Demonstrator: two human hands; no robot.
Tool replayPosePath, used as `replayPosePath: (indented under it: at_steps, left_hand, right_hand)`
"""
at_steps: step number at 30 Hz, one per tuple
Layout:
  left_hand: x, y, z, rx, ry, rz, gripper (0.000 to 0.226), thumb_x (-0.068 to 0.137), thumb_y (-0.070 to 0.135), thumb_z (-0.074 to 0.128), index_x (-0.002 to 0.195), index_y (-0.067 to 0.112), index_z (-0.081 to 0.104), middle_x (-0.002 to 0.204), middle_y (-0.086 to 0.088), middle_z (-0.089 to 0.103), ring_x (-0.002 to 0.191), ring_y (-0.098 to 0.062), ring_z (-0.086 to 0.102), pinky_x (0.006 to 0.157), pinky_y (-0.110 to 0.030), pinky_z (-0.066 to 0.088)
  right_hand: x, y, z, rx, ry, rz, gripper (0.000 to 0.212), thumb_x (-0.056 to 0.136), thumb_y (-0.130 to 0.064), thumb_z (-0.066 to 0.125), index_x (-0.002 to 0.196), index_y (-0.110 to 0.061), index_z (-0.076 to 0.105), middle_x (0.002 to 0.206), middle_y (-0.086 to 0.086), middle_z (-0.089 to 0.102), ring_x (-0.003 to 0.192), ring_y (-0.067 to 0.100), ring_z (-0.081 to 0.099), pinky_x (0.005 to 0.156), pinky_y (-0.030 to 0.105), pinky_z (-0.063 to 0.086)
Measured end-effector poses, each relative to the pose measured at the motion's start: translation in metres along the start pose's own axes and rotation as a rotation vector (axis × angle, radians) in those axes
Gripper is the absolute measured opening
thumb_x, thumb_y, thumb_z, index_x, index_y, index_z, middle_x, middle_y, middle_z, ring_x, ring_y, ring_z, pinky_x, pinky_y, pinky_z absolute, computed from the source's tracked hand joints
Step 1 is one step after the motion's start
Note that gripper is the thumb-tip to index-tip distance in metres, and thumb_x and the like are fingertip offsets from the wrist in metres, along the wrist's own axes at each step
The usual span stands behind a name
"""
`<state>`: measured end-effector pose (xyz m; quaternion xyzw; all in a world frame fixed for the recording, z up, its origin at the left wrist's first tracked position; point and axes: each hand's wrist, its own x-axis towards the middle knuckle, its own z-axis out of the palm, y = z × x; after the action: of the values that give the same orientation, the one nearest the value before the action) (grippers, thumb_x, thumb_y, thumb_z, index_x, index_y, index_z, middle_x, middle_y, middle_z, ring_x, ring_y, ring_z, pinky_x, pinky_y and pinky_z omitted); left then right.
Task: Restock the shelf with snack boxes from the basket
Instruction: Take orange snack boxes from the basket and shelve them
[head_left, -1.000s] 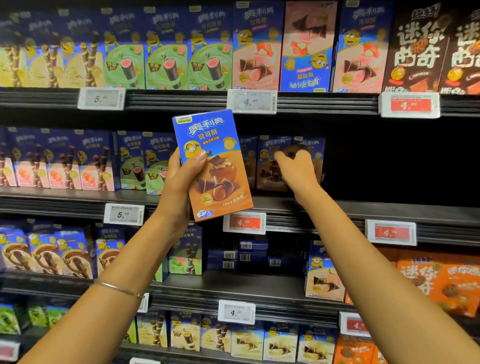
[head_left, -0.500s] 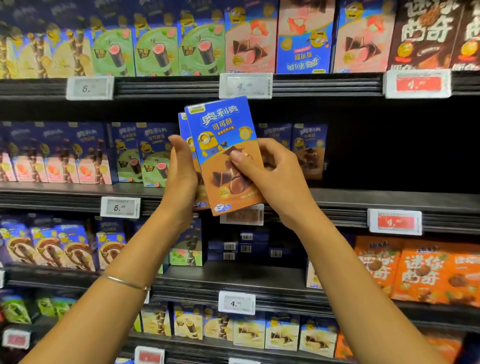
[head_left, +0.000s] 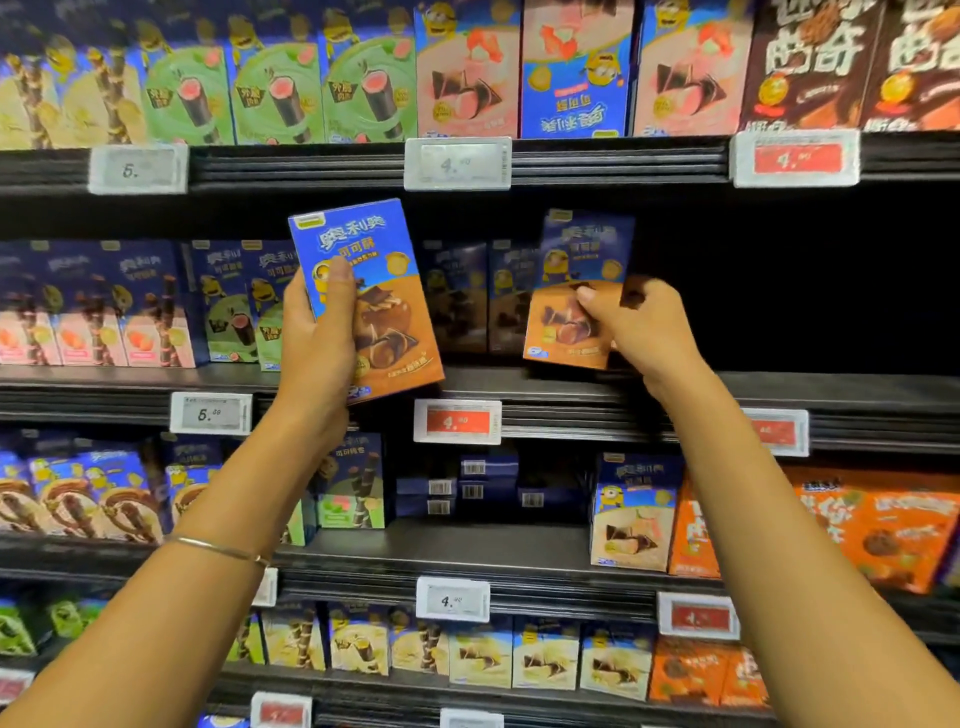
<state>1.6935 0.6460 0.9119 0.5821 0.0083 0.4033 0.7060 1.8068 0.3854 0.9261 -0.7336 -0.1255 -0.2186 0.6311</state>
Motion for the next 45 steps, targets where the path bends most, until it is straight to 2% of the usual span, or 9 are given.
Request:
replayPosePath:
  at_steps: [3,7,11,14,21,27,32,40,45]
  left_hand:
    - [-0.001,-0.001,0.005,-0.017,-0.006,-0.021,0.048,0.107,0.055,0.055,0.142,0.023,0.052,0.113,0.006,0.08,0.095,-0.015,0.081,0.068,-0.032,0.065]
    - [0.0,-0.001,0.011,-0.027,-0.02,-0.041,0.04,0.106,0.056,0.056,0.134,0.027,0.052,0.106,0.011,0.082,0.092,-0.013,0.081,0.064,-0.029,0.064]
    - [0.0,-0.002,0.017,-0.024,-0.025,-0.035,0.043,0.106,0.056,0.055,0.138,0.026,0.052,0.115,0.006,0.08,0.096,-0.014,0.081,0.069,-0.031,0.065]
    - [0.0,-0.003,0.02,-0.031,-0.032,-0.036,0.04,0.106,0.056,0.055,0.135,0.028,0.053,0.113,0.007,0.081,0.095,-0.014,0.081,0.067,-0.03,0.065]
    - [-0.002,-0.002,0.021,-0.006,-0.044,-0.031,0.046,0.107,0.055,0.055,0.141,0.025,0.052,0.115,0.006,0.08,0.093,-0.013,0.081,0.069,-0.03,0.066]
    - [-0.001,0.0,0.021,0.014,-0.054,-0.033,0.048,0.106,0.056,0.054,0.142,0.025,0.051,0.122,0.002,0.079,0.095,-0.015,0.081,0.079,-0.038,0.067]
    - [-0.002,0.002,0.024,0.0,-0.062,-0.045,0.043,0.107,0.055,0.054,0.139,0.026,0.052,0.118,0.004,0.079,0.095,-0.015,0.081,0.076,-0.036,0.067]
    - [-0.007,0.001,0.03,-0.019,-0.084,-0.073,0.036,0.106,0.055,0.054,0.133,0.03,0.052,0.118,0.004,0.08,0.095,-0.015,0.081,0.085,-0.042,0.067]
    - [-0.011,0.002,0.032,-0.026,-0.099,-0.071,0.034,0.107,0.055,0.054,0.132,0.031,0.054,0.12,0.003,0.079,0.097,-0.016,0.081,0.085,-0.043,0.067]
  right_hand:
    - [0.023,0.011,-0.012,-0.312,0.106,0.03,0.042,0.085,-0.038,0.078,0.11,-0.005,0.07,0.108,0.015,0.072,0.099,0.032,0.068,0.083,0.042,0.057]
    - [0.038,0.02,-0.014,-0.533,0.078,0.084,0.023,0.09,-0.022,0.067,0.1,-0.001,0.068,0.109,0.02,0.07,0.091,0.033,0.065,0.076,0.039,0.054]
    - [0.048,0.02,-0.009,-0.673,0.02,0.051,0.025,0.097,-0.019,0.059,0.112,0.0,0.065,0.118,0.024,0.066,0.105,0.038,0.063,0.092,0.044,0.054]
    - [0.053,0.02,-0.004,-0.764,0.004,0.051,0.03,0.101,-0.019,0.057,0.12,0.003,0.062,0.123,0.024,0.065,0.112,0.038,0.062,0.093,0.041,0.053]
    - [0.067,0.022,0.002,-0.761,0.039,0.074,0.055,0.096,-0.02,0.067,0.146,-0.008,0.045,0.144,0.019,0.051,0.127,0.036,0.055,0.094,0.035,0.05]
    - [0.073,0.023,0.005,-0.773,0.065,0.085,0.05,0.095,-0.02,0.07,0.141,-0.006,0.054,0.141,0.018,0.056,0.127,0.037,0.057,0.095,0.038,0.052]
    - [0.075,0.024,0.011,-0.717,0.089,0.121,0.048,0.096,-0.025,0.07,0.138,-0.008,0.056,0.142,0.019,0.055,0.127,0.039,0.056,0.096,0.039,0.051]
    - [0.081,0.027,0.014,-0.645,0.07,0.182,0.05,0.093,-0.034,0.07,0.136,-0.01,0.06,0.139,0.017,0.058,0.124,0.038,0.059,0.102,0.045,0.052]
    - [0.062,0.021,0.008,-0.693,0.139,0.152,0.087,0.093,-0.036,0.071,0.158,-0.01,0.021,0.159,0.02,0.031,0.141,0.04,0.039,0.109,0.046,0.043]
